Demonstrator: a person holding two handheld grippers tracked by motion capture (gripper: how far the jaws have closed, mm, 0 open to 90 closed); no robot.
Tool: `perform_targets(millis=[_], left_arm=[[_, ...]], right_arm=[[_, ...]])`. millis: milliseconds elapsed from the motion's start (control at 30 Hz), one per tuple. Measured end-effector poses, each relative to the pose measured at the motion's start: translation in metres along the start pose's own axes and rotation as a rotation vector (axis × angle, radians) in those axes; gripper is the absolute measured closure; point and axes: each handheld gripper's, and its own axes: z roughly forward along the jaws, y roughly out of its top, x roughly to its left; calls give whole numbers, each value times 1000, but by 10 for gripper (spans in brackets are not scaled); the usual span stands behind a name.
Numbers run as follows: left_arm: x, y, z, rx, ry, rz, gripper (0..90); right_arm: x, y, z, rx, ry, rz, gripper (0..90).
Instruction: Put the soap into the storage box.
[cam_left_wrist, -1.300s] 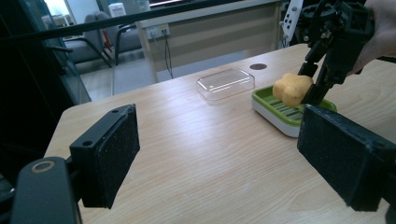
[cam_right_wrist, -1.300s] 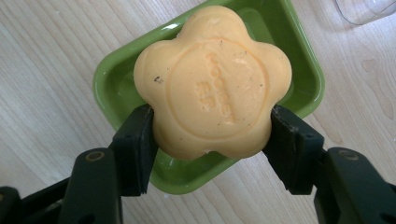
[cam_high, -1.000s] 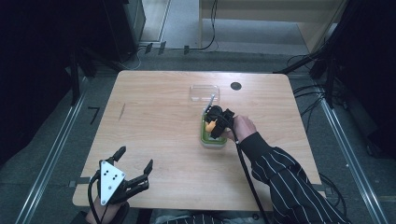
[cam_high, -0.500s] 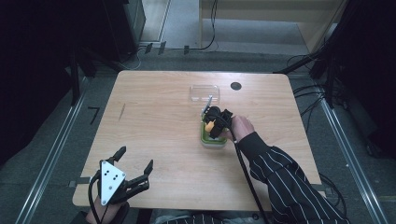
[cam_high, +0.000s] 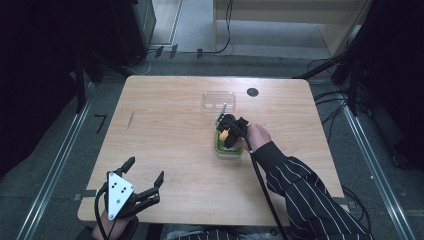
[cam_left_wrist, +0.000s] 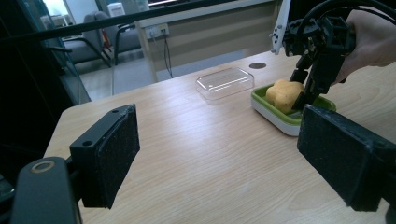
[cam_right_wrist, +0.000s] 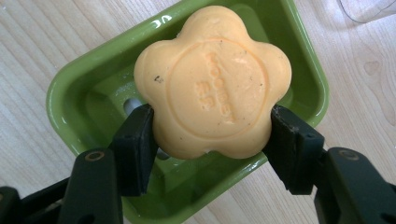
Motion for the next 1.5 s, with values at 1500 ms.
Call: perform_targets(millis=[1500], left_arm=[[1, 0, -1, -1, 3, -4, 131]], right_arm=[[1, -3, -17, -12, 5, 21, 179]])
